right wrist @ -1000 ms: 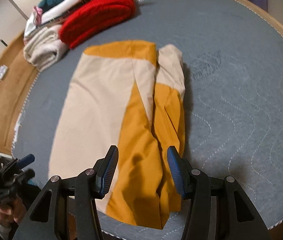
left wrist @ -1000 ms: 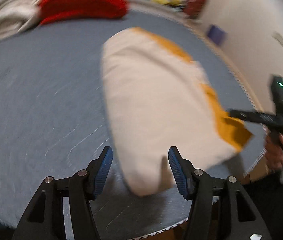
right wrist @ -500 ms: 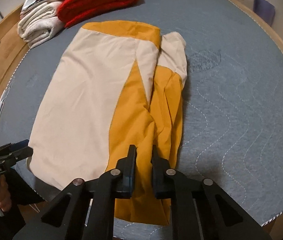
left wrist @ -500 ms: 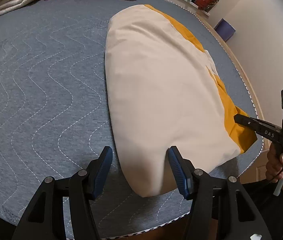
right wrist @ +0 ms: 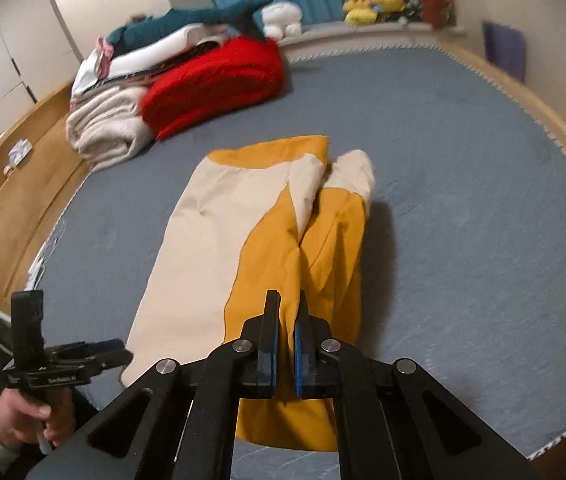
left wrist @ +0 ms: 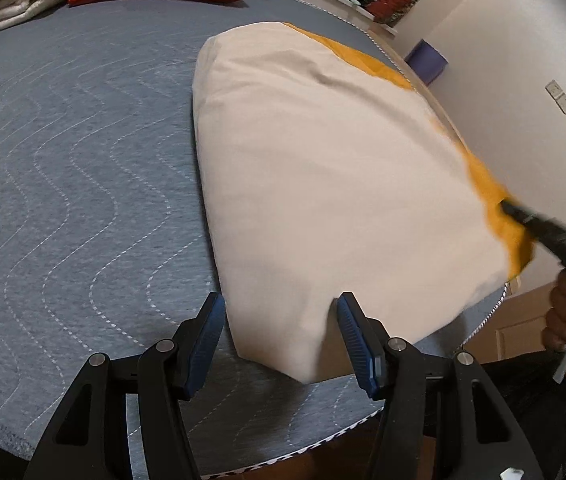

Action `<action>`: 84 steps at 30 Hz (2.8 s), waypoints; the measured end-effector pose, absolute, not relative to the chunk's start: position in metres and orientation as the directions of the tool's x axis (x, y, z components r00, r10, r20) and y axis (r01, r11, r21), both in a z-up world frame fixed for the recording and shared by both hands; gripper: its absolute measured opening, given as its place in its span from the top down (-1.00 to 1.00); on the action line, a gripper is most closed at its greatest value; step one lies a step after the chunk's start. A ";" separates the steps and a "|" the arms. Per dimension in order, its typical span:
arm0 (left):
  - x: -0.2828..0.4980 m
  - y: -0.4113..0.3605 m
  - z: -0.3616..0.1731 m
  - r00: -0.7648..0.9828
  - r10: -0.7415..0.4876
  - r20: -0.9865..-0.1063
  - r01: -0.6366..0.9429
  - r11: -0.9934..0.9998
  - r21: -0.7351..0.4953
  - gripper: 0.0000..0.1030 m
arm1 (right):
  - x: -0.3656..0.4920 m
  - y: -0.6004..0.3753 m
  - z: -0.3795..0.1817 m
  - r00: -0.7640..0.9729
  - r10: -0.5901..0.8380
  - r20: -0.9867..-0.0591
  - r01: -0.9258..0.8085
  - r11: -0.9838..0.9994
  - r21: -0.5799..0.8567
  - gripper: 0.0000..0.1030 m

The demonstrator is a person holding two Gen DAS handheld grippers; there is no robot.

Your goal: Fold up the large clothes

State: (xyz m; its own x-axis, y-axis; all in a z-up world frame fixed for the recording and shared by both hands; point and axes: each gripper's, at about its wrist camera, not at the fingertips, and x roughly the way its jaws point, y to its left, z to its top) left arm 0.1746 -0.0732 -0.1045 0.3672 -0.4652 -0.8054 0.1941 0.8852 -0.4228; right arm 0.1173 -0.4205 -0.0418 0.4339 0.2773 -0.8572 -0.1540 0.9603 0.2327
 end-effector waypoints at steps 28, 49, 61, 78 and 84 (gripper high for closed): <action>0.196 -0.087 -0.111 0.297 -0.432 -0.852 0.307 0.888 -0.343 -0.13 | 0.185 -0.431 -0.088 0.448 0.152 -0.881 -0.090 0.988 0.125 0.07; 0.214 -0.088 -0.132 0.266 -0.486 -0.833 0.255 0.869 -0.425 -0.21 | 0.360 -0.455 -0.183 0.486 0.596 -0.639 0.057 0.708 0.704 0.96; 0.209 -0.097 -0.135 0.241 -0.469 -0.850 0.280 0.872 -0.402 -0.24 | 0.351 -0.428 -0.222 0.394 0.102 -0.913 0.200 0.960 0.194 0.64; 0.179 -0.098 -0.153 0.202 -0.439 -0.876 0.295 0.880 -0.373 -0.23 | 0.177 -0.391 -0.209 0.074 0.044 -0.996 -0.209 0.978 0.028 0.31; 0.177 -0.090 -0.169 0.144 -0.393 -0.908 0.331 0.884 -0.330 -0.15 | 0.169 -0.401 -0.197 0.119 0.055 -0.991 -0.201 0.979 0.030 0.13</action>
State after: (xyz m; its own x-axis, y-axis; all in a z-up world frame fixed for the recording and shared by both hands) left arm 0.1767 -0.0905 -0.1687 0.1438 -0.3934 -0.9080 0.3314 0.8837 -0.3304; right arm 0.1691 -0.4014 -0.1973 0.1192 0.0548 -0.9914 -0.2015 0.9790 0.0299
